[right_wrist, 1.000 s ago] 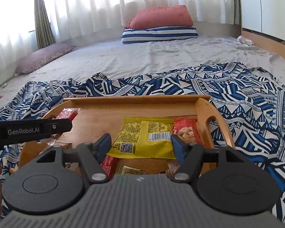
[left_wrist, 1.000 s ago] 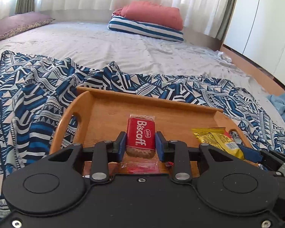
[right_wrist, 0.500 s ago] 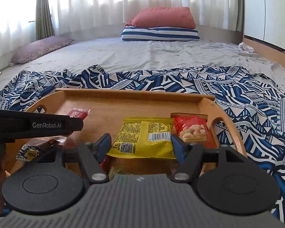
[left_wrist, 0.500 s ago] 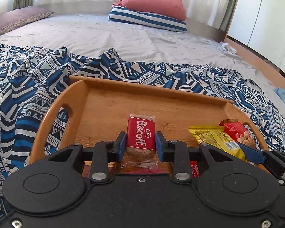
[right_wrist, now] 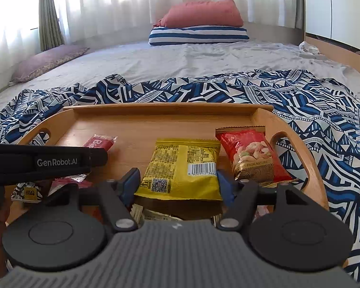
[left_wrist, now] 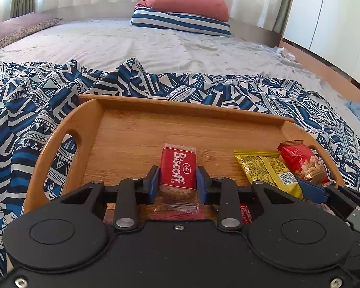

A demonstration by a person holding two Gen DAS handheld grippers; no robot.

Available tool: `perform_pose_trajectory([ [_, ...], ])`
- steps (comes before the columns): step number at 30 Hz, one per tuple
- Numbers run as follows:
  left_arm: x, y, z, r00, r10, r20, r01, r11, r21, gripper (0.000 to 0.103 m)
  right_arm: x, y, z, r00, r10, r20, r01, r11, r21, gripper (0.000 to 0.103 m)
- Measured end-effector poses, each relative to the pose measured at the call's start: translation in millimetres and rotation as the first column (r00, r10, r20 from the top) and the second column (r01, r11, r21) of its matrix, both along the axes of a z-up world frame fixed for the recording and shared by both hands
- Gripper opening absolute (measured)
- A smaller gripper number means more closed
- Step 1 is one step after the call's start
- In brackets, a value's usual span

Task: Organize snacks
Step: 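Carry the Biscoff packet with the left tool while the right tool carries the yellow packet to the tray, then open the left tool onto the tray while the right tool releases the yellow packet there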

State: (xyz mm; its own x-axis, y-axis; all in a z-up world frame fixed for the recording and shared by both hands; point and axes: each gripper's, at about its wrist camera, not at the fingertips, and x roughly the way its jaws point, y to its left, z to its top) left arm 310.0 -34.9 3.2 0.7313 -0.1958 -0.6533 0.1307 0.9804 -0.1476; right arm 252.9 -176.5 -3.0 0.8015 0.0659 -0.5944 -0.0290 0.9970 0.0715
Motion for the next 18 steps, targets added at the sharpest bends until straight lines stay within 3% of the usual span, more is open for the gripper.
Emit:
perform_pose_trajectory([
  [4,-0.1,-1.4,0.1,1.000,-0.004,0.001,0.004,1.000,0.002,0.032,2.1,1.8,-0.5,1.000,0.007,-0.003,-0.007,1.000,-0.005,0.075],
  [5,-0.5,-1.6,0.0,1.000,-0.004,0.002,0.004,1.000,0.001,0.039,2.2,1.8,-0.6,1.000,0.007,-0.001,-0.007,1.000,-0.004,0.081],
  [8,-3.9,-1.7,2.6,1.000,-0.011,0.012,0.011,1.000,-0.013,0.060,-0.2,0.9,-2.0,1.000,0.010,0.011,-0.010,1.000,0.007,0.086],
  [18,-29.4,-2.4,26.2,0.998,-0.020,0.065,0.018,0.999,0.030,0.086,-15.8,-0.1,15.2,0.999,0.021,0.035,-0.022,0.999,0.023,0.095],
])
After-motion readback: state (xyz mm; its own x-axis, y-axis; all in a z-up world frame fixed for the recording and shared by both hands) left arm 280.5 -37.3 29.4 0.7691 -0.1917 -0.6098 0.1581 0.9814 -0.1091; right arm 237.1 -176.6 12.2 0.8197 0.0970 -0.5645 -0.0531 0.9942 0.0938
